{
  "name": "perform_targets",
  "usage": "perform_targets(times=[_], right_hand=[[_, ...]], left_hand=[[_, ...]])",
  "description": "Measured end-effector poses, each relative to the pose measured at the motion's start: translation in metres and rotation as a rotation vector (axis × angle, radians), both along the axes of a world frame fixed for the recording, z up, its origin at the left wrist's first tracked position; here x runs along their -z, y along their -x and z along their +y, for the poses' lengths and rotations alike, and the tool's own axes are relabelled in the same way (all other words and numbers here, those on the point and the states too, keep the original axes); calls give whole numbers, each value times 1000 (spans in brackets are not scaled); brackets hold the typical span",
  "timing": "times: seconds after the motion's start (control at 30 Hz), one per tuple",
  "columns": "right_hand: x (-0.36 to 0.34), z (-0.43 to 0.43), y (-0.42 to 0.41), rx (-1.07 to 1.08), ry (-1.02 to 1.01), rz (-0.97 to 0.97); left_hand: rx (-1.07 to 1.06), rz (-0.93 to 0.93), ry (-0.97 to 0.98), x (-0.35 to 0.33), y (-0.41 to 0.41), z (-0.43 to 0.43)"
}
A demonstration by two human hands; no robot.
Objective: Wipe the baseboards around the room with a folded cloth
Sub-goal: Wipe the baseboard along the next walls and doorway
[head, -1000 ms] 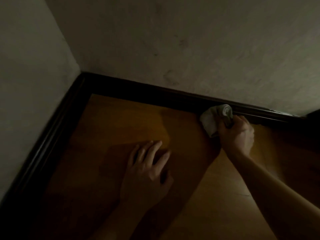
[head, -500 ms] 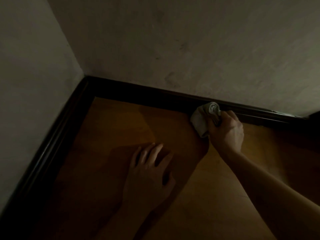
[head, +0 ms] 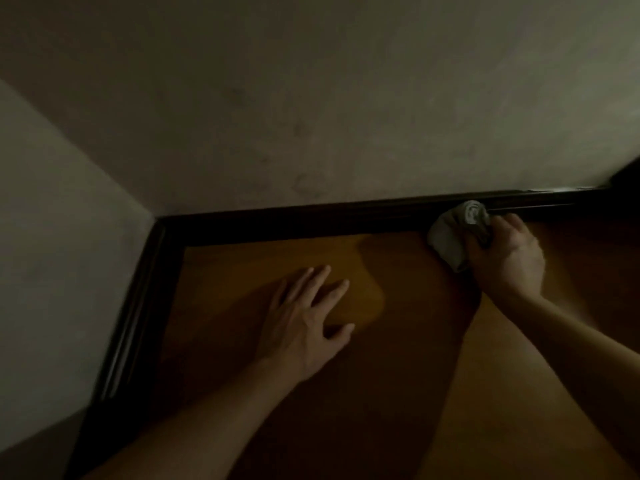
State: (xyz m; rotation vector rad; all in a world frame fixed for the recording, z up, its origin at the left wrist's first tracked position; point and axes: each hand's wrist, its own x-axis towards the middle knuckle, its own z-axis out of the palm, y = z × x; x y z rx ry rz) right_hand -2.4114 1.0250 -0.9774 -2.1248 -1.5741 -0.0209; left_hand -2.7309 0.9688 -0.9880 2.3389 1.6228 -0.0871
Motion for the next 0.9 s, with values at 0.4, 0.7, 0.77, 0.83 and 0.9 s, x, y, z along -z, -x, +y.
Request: perform_targets(times=[0.4, 0.7, 0.77, 0.83, 0.9], right_hand=[[2, 2, 35, -94, 22, 154], [4, -1, 46, -88, -18, 172], [2, 2, 60, -182, -25, 149], [3, 5, 68, -236, -10, 115], [4, 6, 61, -207, -7, 127]], left_hand=[[59, 94, 94, -14, -1, 5], [-24, 79, -78, 5, -8, -5], [-47, 85, -92, 4, -11, -6], [-51, 80, -87, 2, -14, -6], [-46, 68, -80, 0, -13, -5]])
